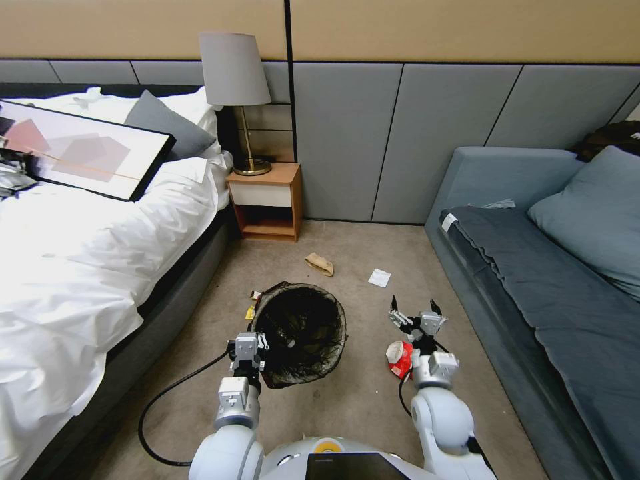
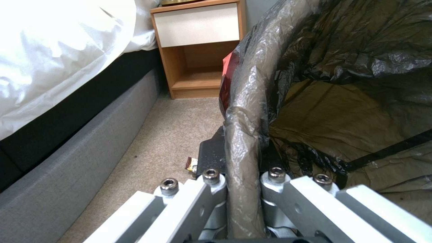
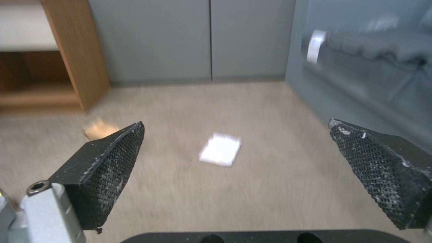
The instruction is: Pick up the trash bin, then pick up the garbage from the floor and place it into the trash bin.
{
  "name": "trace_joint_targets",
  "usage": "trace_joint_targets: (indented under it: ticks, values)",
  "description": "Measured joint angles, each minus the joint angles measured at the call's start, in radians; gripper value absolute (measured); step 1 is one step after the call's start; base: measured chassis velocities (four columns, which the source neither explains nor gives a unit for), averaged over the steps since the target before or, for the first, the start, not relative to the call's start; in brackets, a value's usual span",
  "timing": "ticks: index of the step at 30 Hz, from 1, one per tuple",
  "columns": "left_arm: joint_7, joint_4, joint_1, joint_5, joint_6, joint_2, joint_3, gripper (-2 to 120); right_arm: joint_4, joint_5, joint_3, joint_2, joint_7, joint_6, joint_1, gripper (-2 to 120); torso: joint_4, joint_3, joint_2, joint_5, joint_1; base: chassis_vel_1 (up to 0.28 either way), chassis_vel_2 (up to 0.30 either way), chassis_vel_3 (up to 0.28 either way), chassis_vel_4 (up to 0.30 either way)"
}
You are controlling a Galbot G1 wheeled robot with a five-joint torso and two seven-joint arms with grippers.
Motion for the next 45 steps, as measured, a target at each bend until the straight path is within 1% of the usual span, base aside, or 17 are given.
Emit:
trace_joint_targets:
  ticks: [2,4,5,8,9,12,13,16,17,21,29,39,45]
  values:
    - [0.000,0.001,0.000,0.000,0.000,0.001,0.000,1,-0.020,0.008,-0.001,-0.007,0.003,-0.007,0.010,100,0.0000,0.000,0.000,-0.0001,0.000,0.000,0.000,0.000,0.000]
    - [0.000,0.003,-0.001,0.003,0.000,0.001,0.001,1,-0.074,0.032,-0.008,-0.024,0.008,-0.030,0.037,100,0.0000,0.000,0.000,-0.0001,0.000,0.000,0.000,0.000,0.000]
    - [0.000,0.003,-0.001,0.003,0.000,0.001,0.001,1,-0.074,0.032,-0.008,-0.024,0.008,-0.030,0.037,100,0.0000,0.000,0.000,-0.0001,0.000,0.000,0.000,0.000,0.000]
    - [0.000,0.004,0.000,0.005,-0.002,0.003,0.002,1,-0.147,0.053,-0.017,-0.039,0.015,-0.059,0.076,100,0.0001,0.000,0.000,0.0000,0.000,0.000,0.000,0.000,0.000]
    - [0.000,0.004,0.000,0.005,-0.002,0.003,0.002,1,-0.147,0.053,-0.017,-0.039,0.015,-0.059,0.076,100,0.0001,0.000,0.000,0.0000,0.000,0.000,0.000,0.000,0.000]
    - [0.000,0.004,0.003,0.007,-0.003,0.005,0.002,1,-0.224,0.063,-0.021,-0.052,0.017,-0.072,0.115,100,0.0000,0.000,0.000,0.0000,0.000,0.000,0.000,0.000,0.000]
    - [0.000,0.004,0.003,0.007,-0.003,0.005,0.002,1,-0.224,0.063,-0.021,-0.052,0.017,-0.072,0.115,100,0.0000,0.000,0.000,0.0000,0.000,0.000,0.000,0.000,0.000]
    - [0.000,0.003,0.004,0.008,-0.004,0.005,-0.001,1,-0.300,0.067,-0.029,-0.063,0.018,-0.077,0.148,100,0.0001,0.000,0.000,-0.0001,0.000,0.000,0.000,0.000,0.000]
    - [0.000,0.003,0.004,0.008,-0.004,0.005,-0.001,1,-0.300,0.067,-0.029,-0.063,0.018,-0.077,0.148,100,0.0001,0.000,0.000,-0.0001,0.000,0.000,0.000,0.000,0.000]
    - [0.000,0.002,0.004,0.008,-0.004,0.005,-0.002,1,-0.378,0.066,-0.042,-0.069,0.015,-0.078,0.165,100,0.0000,0.000,0.000,-0.0001,0.000,0.000,0.000,0.000,0.000]
    - [0.000,0.001,0.002,0.007,-0.005,0.004,-0.002,1,-0.458,0.051,-0.046,-0.056,0.013,-0.077,0.175,100,0.0000,0.000,0.000,-0.0002,0.000,0.000,0.000,0.000,0.000]
    - [0.000,-0.001,0.004,0.006,-0.005,0.004,-0.005,1,-0.565,0.012,-0.032,-0.044,-0.004,-0.035,0.202,100,0.0001,0.000,0.000,-0.0001,0.000,0.000,0.000,0.000,0.000]
    - [0.000,-0.001,0.005,0.006,-0.005,0.004,-0.005,1,-0.597,0.012,-0.023,-0.050,-0.004,-0.025,0.226,100,0.0000,0.000,0.000,-0.0001,0.000,0.000,0.000,0.000,0.000]
